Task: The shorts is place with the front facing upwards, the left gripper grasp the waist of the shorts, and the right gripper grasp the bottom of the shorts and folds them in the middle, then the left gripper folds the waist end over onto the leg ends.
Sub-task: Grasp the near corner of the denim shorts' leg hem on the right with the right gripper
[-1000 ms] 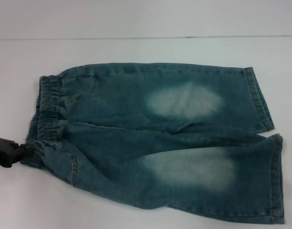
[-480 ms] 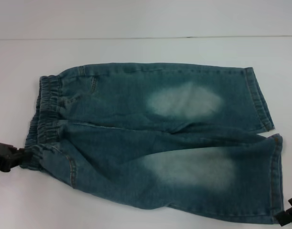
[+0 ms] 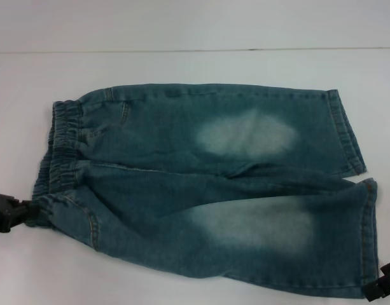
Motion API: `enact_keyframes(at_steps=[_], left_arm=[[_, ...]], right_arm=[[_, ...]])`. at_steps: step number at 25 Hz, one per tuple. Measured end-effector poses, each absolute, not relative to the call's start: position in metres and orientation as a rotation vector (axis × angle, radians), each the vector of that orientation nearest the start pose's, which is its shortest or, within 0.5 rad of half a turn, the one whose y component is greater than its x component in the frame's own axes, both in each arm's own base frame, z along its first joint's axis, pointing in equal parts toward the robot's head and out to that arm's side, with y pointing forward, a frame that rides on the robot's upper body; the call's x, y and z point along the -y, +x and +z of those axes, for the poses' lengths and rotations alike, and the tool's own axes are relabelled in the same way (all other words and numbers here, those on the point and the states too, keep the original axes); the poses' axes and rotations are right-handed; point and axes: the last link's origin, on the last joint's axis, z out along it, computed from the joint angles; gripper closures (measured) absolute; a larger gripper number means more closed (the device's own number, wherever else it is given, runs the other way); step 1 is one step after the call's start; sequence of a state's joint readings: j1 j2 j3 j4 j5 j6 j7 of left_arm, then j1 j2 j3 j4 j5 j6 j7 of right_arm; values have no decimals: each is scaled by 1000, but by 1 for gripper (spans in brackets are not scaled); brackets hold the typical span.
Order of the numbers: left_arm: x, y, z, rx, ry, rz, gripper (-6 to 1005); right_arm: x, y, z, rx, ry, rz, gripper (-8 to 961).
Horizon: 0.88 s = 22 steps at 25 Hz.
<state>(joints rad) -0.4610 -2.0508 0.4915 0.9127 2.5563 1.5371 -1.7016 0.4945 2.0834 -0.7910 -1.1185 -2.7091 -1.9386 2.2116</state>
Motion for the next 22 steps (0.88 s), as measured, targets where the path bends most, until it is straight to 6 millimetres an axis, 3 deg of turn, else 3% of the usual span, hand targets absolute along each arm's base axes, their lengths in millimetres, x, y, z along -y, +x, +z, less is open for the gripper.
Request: enact_keyframes(at_steps=[22], left_arm=[[-304,-352,63,1080,-2519,-12,900]], right_arm=[[-274,295,38,-1600,-2686,-448,38]])
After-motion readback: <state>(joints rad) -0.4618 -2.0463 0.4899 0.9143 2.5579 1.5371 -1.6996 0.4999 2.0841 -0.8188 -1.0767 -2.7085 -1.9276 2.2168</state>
